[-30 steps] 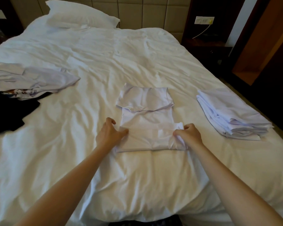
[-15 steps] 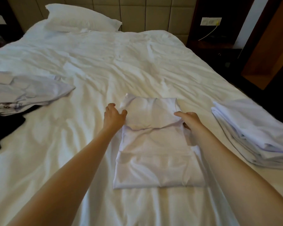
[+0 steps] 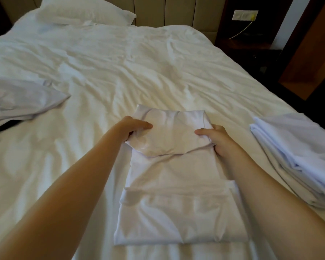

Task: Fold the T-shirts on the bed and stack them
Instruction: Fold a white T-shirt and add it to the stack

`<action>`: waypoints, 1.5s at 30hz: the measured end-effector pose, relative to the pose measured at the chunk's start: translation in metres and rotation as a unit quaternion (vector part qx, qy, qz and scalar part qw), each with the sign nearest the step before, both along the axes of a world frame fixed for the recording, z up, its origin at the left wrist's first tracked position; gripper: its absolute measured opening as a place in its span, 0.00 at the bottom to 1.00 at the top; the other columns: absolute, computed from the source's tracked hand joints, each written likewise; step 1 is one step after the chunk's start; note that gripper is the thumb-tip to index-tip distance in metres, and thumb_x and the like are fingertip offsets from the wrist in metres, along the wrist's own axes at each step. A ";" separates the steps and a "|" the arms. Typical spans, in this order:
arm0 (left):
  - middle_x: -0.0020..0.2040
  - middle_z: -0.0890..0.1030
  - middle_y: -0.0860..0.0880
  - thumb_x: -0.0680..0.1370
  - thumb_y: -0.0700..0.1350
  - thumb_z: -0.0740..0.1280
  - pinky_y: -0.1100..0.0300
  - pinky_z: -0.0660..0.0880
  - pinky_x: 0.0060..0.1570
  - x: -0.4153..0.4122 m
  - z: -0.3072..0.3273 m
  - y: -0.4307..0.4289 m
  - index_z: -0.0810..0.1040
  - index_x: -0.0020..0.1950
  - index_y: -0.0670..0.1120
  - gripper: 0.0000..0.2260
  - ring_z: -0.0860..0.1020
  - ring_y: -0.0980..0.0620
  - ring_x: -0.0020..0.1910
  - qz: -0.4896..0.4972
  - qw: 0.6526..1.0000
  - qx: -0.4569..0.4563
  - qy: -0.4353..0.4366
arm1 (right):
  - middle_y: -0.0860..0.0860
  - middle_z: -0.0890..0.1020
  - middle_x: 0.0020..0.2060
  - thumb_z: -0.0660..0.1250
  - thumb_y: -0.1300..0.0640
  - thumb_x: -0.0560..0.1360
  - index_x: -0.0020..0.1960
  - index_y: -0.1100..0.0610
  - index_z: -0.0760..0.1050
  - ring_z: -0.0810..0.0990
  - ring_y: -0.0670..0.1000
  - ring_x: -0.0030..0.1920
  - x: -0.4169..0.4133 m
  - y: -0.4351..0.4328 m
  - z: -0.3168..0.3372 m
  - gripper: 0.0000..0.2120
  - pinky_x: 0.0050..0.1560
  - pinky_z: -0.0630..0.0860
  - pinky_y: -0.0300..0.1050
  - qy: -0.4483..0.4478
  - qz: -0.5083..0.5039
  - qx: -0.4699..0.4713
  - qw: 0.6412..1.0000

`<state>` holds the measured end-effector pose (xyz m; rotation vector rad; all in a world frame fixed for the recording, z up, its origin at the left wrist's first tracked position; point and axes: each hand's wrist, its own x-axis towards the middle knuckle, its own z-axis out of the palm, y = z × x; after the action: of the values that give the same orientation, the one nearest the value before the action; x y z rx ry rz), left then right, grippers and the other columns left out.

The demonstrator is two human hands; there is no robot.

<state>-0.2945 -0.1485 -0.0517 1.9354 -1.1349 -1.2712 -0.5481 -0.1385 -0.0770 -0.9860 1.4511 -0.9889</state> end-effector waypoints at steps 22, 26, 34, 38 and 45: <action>0.61 0.72 0.50 0.65 0.50 0.68 0.62 0.66 0.59 0.017 -0.026 0.189 0.79 0.36 0.71 0.13 0.72 0.51 0.61 -0.169 0.927 -0.317 -0.106 | 0.51 0.73 0.60 0.62 0.72 0.74 0.53 0.62 0.79 0.73 0.52 0.61 -0.035 0.164 -0.008 0.13 0.53 0.70 0.34 0.170 -0.008 -0.162 0.972; 0.67 0.70 0.46 0.70 0.27 0.57 0.66 0.58 0.63 0.018 -0.029 0.191 0.79 0.41 0.69 0.33 0.65 0.47 0.68 -0.167 0.928 -0.299 -0.150 | 0.54 0.70 0.65 0.51 0.80 0.67 0.35 0.49 0.79 0.70 0.53 0.65 -0.042 0.173 -0.004 0.29 0.65 0.65 0.40 0.218 -0.001 -0.163 0.962; 0.72 0.65 0.42 0.70 0.27 0.56 0.58 0.62 0.64 -0.033 0.008 0.201 0.78 0.61 0.45 0.25 0.65 0.43 0.70 -0.096 0.904 -0.339 -0.241 | 0.55 0.74 0.61 0.58 0.70 0.74 0.52 0.58 0.79 0.71 0.55 0.64 0.008 0.172 0.036 0.15 0.60 0.63 0.37 0.318 -0.035 -0.244 0.915; 0.78 0.50 0.45 0.80 0.39 0.52 0.54 0.46 0.73 -0.080 -0.004 0.201 0.55 0.77 0.45 0.23 0.48 0.48 0.77 -0.195 0.897 -0.273 -0.288 | 0.54 0.55 0.76 0.53 0.56 0.81 0.74 0.53 0.60 0.51 0.52 0.76 0.051 0.168 0.034 0.21 0.73 0.49 0.44 0.407 0.105 -0.191 0.887; 0.78 0.43 0.46 0.71 0.63 0.30 0.53 0.36 0.72 -0.057 -0.068 0.224 0.44 0.78 0.50 0.37 0.41 0.49 0.77 -0.149 0.885 -0.192 -0.396 | 0.51 0.41 0.77 0.41 0.45 0.82 0.78 0.49 0.40 0.40 0.52 0.77 0.029 0.200 -0.023 0.26 0.74 0.40 0.55 0.575 0.118 -0.039 0.809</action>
<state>-0.3518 0.0750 -0.1193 2.0436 -1.9648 -0.2690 -0.5192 0.0612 -0.0996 -1.9519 2.1531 -0.1705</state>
